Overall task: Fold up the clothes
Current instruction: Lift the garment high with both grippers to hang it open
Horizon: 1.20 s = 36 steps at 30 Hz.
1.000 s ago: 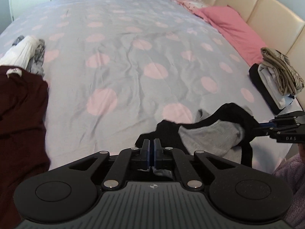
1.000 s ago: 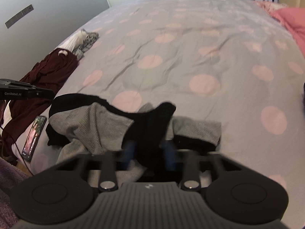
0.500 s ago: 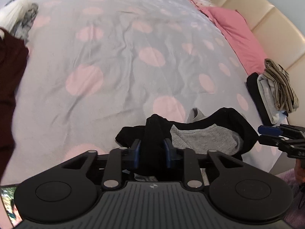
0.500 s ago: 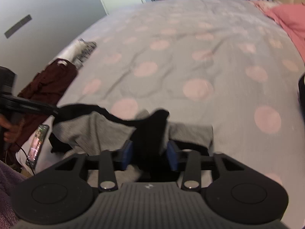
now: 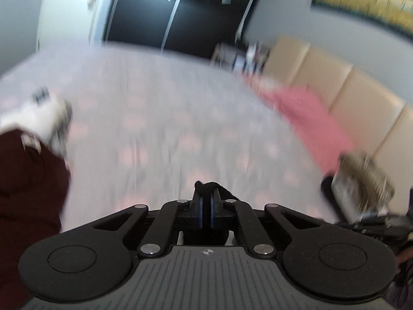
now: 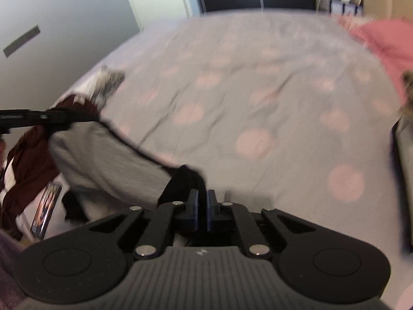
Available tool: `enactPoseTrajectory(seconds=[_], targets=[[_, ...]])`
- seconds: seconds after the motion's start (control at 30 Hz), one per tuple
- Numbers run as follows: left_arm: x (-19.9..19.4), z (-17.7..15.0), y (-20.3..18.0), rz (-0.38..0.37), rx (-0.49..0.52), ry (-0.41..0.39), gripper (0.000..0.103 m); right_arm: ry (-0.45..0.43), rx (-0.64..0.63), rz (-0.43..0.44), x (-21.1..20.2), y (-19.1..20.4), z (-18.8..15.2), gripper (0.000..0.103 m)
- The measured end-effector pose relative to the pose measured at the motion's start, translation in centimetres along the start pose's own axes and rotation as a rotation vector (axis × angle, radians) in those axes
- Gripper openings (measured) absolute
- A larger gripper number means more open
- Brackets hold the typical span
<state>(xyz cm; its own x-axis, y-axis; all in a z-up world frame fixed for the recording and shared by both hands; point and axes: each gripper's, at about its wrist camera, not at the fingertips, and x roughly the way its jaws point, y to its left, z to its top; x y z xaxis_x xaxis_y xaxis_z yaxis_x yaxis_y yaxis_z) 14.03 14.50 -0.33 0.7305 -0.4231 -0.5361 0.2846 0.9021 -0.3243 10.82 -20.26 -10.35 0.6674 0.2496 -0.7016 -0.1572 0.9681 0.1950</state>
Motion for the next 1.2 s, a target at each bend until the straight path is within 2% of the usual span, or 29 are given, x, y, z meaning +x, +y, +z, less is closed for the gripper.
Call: enactPoseTrajectory(seconds=[0.1, 0.2, 0.27, 0.33, 0.4, 0.43, 0.7, 0.93, 1.0, 1.03, 1.07, 1.1, 1.13, 1.2], targets=[[-3.4, 2.0, -1.4, -0.032, 0.006, -0.146, 0.003, -0.07, 0.011, -0.002, -1.8, -0.4, 1.2, 0.004], [-6.2, 3.5, -3.3, -0.058, 0.033, -0.269, 0.003, -0.076, 0.014, 0.042, -2.1, 0.3, 1.4, 0.005], [-7.7, 4.3, -4.4, -0.08, 0.037, -0.317, 0.003, -0.067, -0.009, 0.052, -1.9, 1.3, 1.2, 0.01], [-8.2, 4.5, -5.3, -0.084, 0.045, -0.322, 0.003, -0.055, -0.041, 0.056, -1.5, 2.4, 0.9, 0.013], [-8.8, 4.8, -6.1, -0.089, 0.053, -0.326, 0.003, -0.055, -0.055, 0.076, -1.4, 3.3, 0.9, 0.025], [-9.1, 4.9, -6.5, -0.091, 0.057, -0.328, 0.003, -0.058, -0.06, 0.085, -1.4, 3.7, 0.9, 0.036], [-10.2, 4.5, -6.8, -0.109, 0.066, -0.309, 0.003, -0.057, -0.041, 0.24, -1.5, 7.7, 1.5, 0.046], [-11.7, 4.1, -7.6, -0.141, 0.101, -0.326, 0.003, -0.002, -0.058, 0.245, 2.0, 9.7, 1.6, 0.057], [-12.0, 4.1, -7.8, -0.145, 0.111, -0.33, 0.003, 0.039, -0.042, 0.278, 3.6, 9.8, 1.7, 0.057], [-12.2, 4.0, -7.9, -0.143, 0.117, -0.333, 0.003, 0.055, -0.047, 0.275, 4.3, 10.0, 1.6, 0.053], [-12.3, 4.0, -7.9, -0.135, 0.122, -0.337, 0.003, 0.071, -0.054, 0.269, 4.8, 10.1, 1.5, 0.033], [-12.4, 3.9, -7.7, -0.122, 0.122, -0.339, 0.003, 0.085, -0.064, 0.256, 5.1, 10.2, 1.3, 0.017], [-12.5, 3.9, -7.6, -0.109, 0.121, -0.341, 0.003, 0.093, -0.066, 0.245, 4.9, 10.1, 1.1, 0.007], [-12.7, 3.8, -7.0, -0.084, 0.111, -0.346, 0.003, 0.076, -0.05, 0.224, 4.0, 9.5, 1.3, 0.007]])
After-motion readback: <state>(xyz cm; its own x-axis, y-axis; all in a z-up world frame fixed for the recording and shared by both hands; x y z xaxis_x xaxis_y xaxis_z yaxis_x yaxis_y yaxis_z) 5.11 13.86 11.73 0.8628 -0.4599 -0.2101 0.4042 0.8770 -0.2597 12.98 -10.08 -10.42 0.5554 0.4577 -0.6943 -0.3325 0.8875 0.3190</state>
